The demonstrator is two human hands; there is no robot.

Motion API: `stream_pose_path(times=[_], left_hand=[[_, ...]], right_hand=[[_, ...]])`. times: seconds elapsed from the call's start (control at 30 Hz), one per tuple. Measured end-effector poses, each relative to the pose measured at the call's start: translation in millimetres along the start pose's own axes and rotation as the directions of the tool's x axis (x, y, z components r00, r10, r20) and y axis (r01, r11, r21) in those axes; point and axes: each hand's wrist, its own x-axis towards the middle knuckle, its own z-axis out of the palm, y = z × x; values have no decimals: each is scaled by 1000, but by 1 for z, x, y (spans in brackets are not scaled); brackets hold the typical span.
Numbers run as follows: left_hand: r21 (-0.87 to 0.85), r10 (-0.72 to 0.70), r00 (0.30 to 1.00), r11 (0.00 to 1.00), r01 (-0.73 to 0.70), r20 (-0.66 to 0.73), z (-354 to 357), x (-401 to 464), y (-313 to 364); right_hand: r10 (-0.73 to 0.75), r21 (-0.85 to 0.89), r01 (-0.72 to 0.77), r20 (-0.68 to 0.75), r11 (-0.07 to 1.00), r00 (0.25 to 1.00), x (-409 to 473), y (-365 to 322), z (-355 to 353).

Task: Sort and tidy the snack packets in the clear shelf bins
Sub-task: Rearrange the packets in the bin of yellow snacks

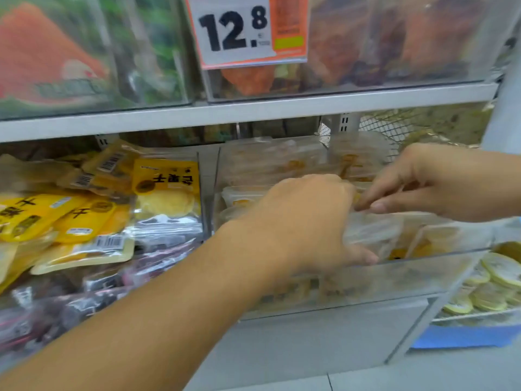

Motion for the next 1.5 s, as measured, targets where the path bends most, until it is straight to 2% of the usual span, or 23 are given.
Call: stream_pose_path(times=[0.1, 0.23, 0.33, 0.4, 0.43, 0.5, 0.57, 0.63, 0.7, 0.83, 0.9, 0.97, 1.03, 1.13, 1.23, 1.3, 1.4, 1.47, 1.5], left_hand=[[-68, -54, 999, 996, 54, 3, -20, -21, -22], [-82, -157, 986, 985, 153, -52, -47, -70, -81], [-147, -340, 932, 936, 321, -129, -55, -123, -132], [-94, -468, 865, 884, 459, -181, -50, -156, -164], [-20, -518, 843, 853, 521, -146, -46, -170, -178], [113, -603, 796, 795, 596, 46, -40, -193, -199], [179, -668, 715, 744, 643, 206, -36, -204, -211], [190, -672, 702, 740, 645, 234, -29, -205, -217], [198, -637, 747, 770, 606, 191, -24, -199, -218], [158, -552, 818, 832, 531, 161, -23, -198, -226], [126, -503, 858, 863, 490, 108, -25, -203, -229], [110, -443, 895, 893, 436, 54, -27, -206, -229], [78, -417, 909, 907, 414, 21, -26, -207, -229], [27, -420, 907, 907, 420, -10, -24, -208, -229], [13, -414, 908, 910, 415, -66, -25, -208, -226], [-28, -409, 909, 912, 409, -75, -27, -207, -221], [-220, -430, 898, 888, 404, -88, -34, -213, -217], [-280, -490, 846, 859, 428, -212, -38, -220, -223], [-272, -549, 783, 833, 483, -292, -38, -224, -230]], right_hand=[[-132, -6, 135, -247, 991, 960, 0, -44, -4], [-296, -39, 298, -296, 954, 908, 29, -114, 40], [-273, -78, 263, -194, 962, 942, 60, -149, 70], [-284, -118, 268, -141, 956, 949, 86, -165, 85], [-291, -155, 273, -107, 949, 951, 99, -172, 93], [-278, -308, 268, 12, 913, 960, 130, -181, 109], [-163, -426, 219, 164, 878, 973, 155, -187, 121], [-78, -385, 177, 259, 906, 963, 171, -187, 126], [-70, -355, 171, 280, 919, 957, 174, -186, 124], [-169, -372, 216, 155, 903, 973, 168, -194, 114], [-180, -356, 212, 122, 910, 976, 164, -199, 121], [-221, -376, 215, 28, 901, 975, 161, -205, 121], [-266, -261, 236, -88, 936, 960, 160, -206, 110], [-295, -117, 281, -134, 953, 946, 156, -212, 97], [-344, -88, 334, -132, 938, 930, 146, -212, 113], [-372, -82, 366, -75, 927, 925, 142, -208, 129], [-345, -171, 348, 44, 922, 937, 139, -205, 139], [-323, -216, 329, 67, 919, 944, 137, -208, 138], [-313, -229, 318, 60, 920, 948, 136, -211, 138]])
